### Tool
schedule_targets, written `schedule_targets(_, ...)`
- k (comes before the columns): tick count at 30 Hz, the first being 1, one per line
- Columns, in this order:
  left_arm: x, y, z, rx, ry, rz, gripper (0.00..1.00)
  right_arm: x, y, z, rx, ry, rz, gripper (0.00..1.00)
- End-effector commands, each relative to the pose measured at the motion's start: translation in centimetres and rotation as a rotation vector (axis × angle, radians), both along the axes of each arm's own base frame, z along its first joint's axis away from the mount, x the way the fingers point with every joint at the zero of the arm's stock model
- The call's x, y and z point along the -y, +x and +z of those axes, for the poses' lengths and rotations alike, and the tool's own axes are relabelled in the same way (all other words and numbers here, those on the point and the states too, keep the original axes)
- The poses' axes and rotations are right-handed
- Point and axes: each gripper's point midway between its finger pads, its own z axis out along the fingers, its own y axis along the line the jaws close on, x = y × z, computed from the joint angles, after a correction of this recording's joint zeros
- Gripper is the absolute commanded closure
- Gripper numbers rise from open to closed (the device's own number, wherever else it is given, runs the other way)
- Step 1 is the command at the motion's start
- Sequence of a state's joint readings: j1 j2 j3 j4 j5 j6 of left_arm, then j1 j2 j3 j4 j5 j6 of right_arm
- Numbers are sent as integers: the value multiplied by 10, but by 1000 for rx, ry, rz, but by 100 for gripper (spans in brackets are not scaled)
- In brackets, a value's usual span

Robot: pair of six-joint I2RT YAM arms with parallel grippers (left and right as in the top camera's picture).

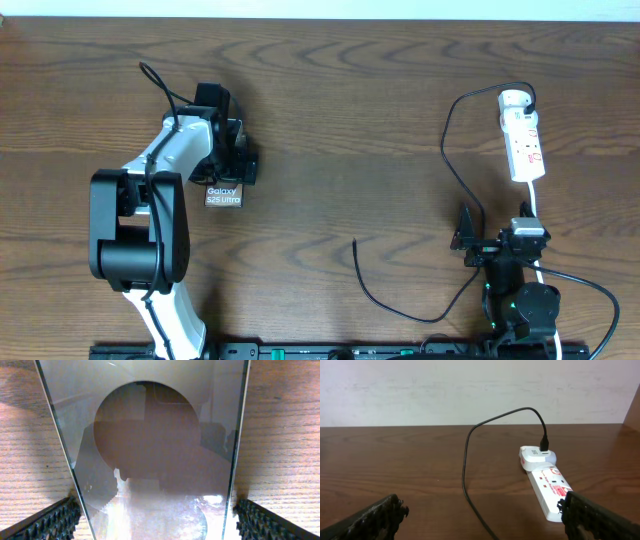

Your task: Plug charger to phone and switch on socket

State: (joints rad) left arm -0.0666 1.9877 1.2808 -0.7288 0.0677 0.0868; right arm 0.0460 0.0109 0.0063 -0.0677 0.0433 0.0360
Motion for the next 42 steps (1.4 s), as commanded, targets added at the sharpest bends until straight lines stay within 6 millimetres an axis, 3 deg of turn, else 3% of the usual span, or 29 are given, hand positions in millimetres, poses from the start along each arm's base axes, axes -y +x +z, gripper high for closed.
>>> schedule_targets(1, 6, -28, -23, -104, -42, -5, 2, -2, 0, 0, 0, -15, 9, 1)
schedule_targets(24, 6, -30, -30, -94, -47, -4, 2, -2, 0, 0, 0, -15, 9, 1)
schedule_targets(31, 6, -30, -30, -94, -47, -4, 15, -2, 0, 0, 0, -15, 9, 1)
schedule_targets(42, 6, -30, -30, -94, -47, -4, 19, -2, 0, 0, 0, -15, 9, 1)
